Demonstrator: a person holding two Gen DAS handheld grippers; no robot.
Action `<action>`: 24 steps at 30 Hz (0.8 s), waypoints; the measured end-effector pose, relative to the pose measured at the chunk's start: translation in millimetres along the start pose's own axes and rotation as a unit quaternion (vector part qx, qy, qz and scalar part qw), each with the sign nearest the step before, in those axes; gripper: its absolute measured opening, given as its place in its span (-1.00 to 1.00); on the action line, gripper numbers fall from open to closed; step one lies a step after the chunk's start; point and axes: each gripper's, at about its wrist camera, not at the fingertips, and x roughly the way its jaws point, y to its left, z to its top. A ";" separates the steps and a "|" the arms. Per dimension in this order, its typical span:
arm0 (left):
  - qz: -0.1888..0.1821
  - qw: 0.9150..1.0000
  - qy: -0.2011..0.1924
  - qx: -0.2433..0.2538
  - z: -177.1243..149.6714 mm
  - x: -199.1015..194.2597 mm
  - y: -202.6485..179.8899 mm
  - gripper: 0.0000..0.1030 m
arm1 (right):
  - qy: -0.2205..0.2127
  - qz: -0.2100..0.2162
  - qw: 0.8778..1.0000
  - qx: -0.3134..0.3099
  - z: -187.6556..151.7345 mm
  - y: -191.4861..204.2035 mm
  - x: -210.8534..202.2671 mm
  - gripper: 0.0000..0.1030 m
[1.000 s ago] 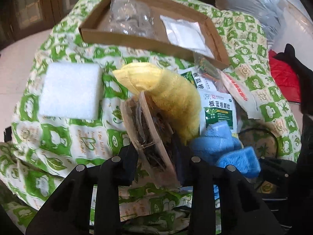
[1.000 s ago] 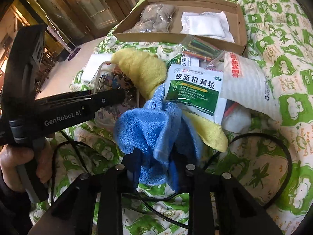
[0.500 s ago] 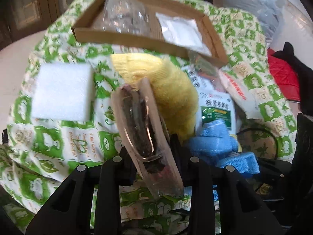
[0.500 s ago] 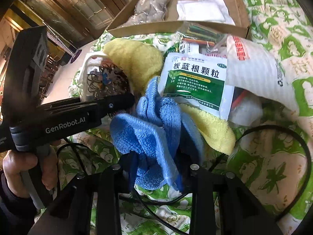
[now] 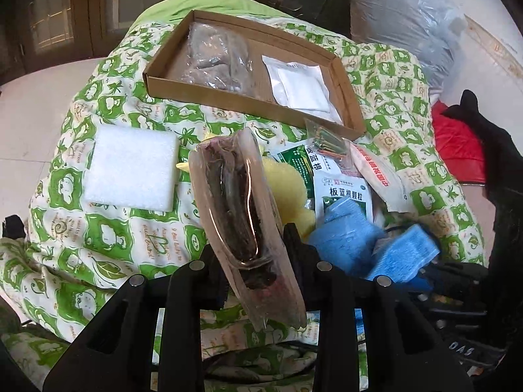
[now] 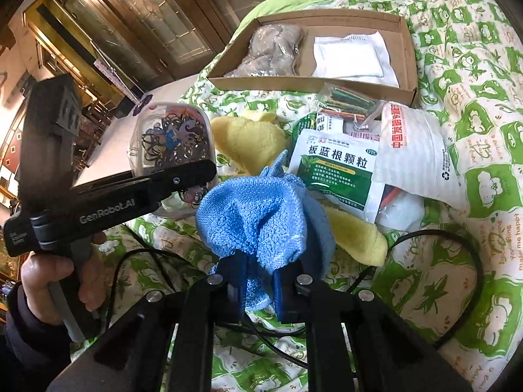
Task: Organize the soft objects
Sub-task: 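Carry the pouch and blue towel up toward the cardboard tray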
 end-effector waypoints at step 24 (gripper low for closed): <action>0.012 1.000 -0.013 0.010 35.4 -25.3 0.5 -0.44 | -0.071 -0.010 0.997 0.031 33.1 -23.6 -43.6 -0.79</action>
